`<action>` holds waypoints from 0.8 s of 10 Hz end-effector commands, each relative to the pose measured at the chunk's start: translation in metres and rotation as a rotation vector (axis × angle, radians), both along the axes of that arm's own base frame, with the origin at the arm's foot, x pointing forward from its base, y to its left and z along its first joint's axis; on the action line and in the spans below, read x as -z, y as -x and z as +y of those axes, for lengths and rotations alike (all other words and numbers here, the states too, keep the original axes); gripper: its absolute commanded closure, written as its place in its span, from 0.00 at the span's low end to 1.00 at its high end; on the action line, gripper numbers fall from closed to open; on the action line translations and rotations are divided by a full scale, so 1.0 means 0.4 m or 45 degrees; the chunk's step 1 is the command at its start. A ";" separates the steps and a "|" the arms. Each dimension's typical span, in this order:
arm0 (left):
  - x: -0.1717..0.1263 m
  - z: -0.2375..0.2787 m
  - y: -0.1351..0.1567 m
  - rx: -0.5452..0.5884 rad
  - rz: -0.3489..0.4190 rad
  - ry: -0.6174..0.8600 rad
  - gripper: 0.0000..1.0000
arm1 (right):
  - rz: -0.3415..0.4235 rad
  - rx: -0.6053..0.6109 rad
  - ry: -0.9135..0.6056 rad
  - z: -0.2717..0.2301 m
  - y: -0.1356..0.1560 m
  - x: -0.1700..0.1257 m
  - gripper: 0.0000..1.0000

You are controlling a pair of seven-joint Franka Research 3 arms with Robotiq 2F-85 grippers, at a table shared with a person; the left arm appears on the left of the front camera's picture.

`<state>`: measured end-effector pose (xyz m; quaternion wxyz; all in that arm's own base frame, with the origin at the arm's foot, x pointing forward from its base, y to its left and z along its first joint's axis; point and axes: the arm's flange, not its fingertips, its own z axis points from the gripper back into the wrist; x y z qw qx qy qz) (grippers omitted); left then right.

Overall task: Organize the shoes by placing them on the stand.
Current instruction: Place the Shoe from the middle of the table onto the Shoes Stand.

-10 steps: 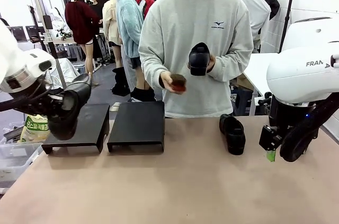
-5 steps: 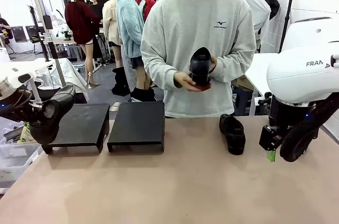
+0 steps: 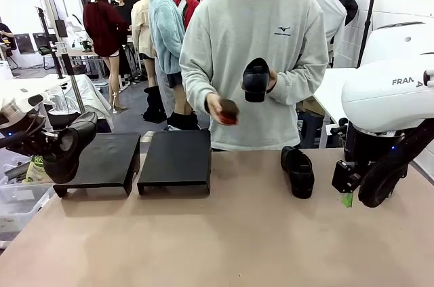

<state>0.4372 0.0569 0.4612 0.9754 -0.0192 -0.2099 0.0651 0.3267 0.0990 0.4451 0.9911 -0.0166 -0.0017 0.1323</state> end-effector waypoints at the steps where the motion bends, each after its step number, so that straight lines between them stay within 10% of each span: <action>1: -0.007 0.000 0.010 0.009 -0.010 -0.017 1.00 | 0.011 0.021 -0.008 0.005 0.005 -0.001 0.00; 8: 0.041 0.060 -0.123 -0.024 -0.105 0.083 1.00 | 0.011 0.021 -0.008 0.005 0.005 -0.001 0.00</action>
